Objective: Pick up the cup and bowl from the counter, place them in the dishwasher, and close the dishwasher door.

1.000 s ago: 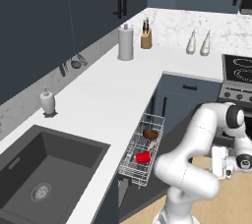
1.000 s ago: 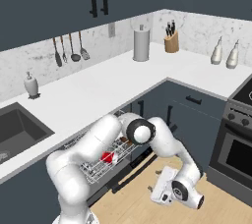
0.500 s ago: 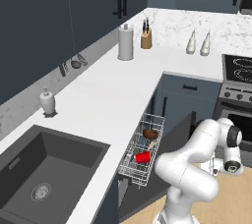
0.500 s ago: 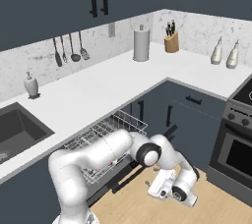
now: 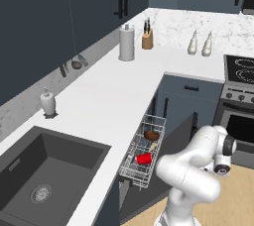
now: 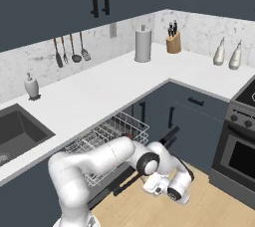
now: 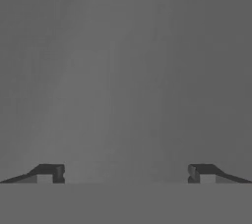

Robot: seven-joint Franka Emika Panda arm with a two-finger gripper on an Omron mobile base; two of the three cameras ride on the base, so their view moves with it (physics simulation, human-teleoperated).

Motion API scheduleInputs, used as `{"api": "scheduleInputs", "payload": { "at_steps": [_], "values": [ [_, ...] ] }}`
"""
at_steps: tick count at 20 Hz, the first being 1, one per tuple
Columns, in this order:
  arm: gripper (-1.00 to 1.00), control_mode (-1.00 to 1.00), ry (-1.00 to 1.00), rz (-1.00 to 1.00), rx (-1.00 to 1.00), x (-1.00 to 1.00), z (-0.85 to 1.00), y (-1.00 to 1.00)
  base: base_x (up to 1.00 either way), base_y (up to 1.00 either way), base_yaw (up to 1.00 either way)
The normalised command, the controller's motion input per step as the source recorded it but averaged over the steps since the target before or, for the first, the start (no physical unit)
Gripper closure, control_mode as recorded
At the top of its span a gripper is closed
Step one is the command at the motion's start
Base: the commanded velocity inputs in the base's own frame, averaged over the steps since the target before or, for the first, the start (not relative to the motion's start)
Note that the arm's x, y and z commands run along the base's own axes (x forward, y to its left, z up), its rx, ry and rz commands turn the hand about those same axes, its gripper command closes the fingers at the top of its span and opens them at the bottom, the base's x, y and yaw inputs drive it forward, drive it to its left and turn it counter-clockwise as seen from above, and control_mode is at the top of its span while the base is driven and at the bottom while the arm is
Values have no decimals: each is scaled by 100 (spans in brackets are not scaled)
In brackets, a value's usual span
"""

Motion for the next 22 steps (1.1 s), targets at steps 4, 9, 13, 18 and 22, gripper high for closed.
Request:
{"api": "scheduleInputs", "payload": {
  "at_steps": [4,9,13,18,22],
  "values": [
    [-100,-100,0,0,10,7,7,76,0,0,0],
    [-100,-100,-4,0,9,13,38,84,0,0,0],
    [-100,-100,-8,0,9,22,64,92,0,0,0],
    [-100,-100,-11,0,7,36,77,100,0,0,0],
    [-100,-100,-11,0,2,48,69,100,0,0,0]
  ]
}}
